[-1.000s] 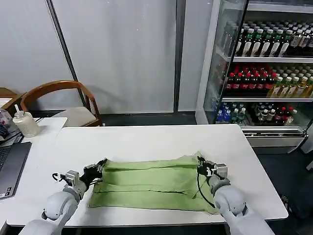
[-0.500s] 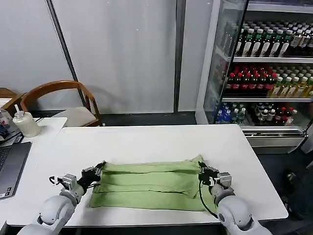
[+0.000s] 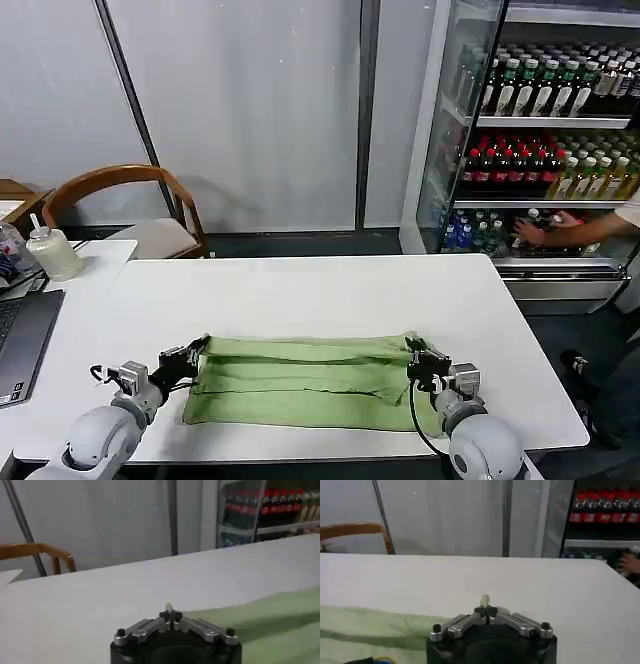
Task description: Fold and organize the clothes.
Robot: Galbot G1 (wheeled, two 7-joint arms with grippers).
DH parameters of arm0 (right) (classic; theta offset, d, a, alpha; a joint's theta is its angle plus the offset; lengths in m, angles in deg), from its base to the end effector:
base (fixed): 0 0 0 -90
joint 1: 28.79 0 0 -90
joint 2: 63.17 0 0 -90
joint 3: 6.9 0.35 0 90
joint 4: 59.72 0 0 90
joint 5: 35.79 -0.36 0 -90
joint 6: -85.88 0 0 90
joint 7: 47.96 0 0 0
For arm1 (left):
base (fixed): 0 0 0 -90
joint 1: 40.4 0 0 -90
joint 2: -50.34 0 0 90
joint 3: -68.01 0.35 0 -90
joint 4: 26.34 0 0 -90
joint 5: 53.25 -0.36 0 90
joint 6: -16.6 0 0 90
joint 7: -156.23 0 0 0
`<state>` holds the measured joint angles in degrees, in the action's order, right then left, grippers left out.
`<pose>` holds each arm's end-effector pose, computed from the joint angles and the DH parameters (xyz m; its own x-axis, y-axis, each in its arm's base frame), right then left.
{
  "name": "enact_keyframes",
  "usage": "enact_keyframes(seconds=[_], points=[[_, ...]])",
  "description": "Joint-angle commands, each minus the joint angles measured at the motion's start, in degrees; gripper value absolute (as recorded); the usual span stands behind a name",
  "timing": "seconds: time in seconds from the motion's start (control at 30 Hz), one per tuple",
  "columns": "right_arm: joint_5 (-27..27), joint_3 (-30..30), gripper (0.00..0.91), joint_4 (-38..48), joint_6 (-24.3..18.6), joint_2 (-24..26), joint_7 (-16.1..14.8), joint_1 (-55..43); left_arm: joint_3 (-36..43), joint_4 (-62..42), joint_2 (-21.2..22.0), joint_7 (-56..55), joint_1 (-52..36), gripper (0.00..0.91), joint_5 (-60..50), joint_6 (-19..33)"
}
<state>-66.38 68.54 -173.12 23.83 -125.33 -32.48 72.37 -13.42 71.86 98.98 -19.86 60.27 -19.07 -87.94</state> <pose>0.2708 -0.0232 -0.2796 -0.8927 -0.1531 0.4238 -0.1627 0.9866 0.0138 0.2982 0.1575 -0.3200 -0.8776 0.2365 0.4171 0.2809 0.9586 0.0475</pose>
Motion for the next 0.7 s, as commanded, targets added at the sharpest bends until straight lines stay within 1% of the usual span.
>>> enact_keyframes(seconds=[0.03,0.2,0.7], points=[[0.4,0.4,0.0,-0.8,1.3,-0.1,0.4,1.5,-1.0,4.1,-0.5,-0.8,4.8,0.02,-0.2,-2.7],[0.3,0.2,0.0,-2.4,2.4,-0.3,0.6,2.6,-1.1,4.7,-0.6,-1.3,5.3,0.02,-0.6,-5.1],[-0.3,-0.4,0.0,-2.9,2.3,-1.2,1.8,3.9,-0.7,4.3,-0.3,-1.7,5.2,0.02,-1.6,-5.0]])
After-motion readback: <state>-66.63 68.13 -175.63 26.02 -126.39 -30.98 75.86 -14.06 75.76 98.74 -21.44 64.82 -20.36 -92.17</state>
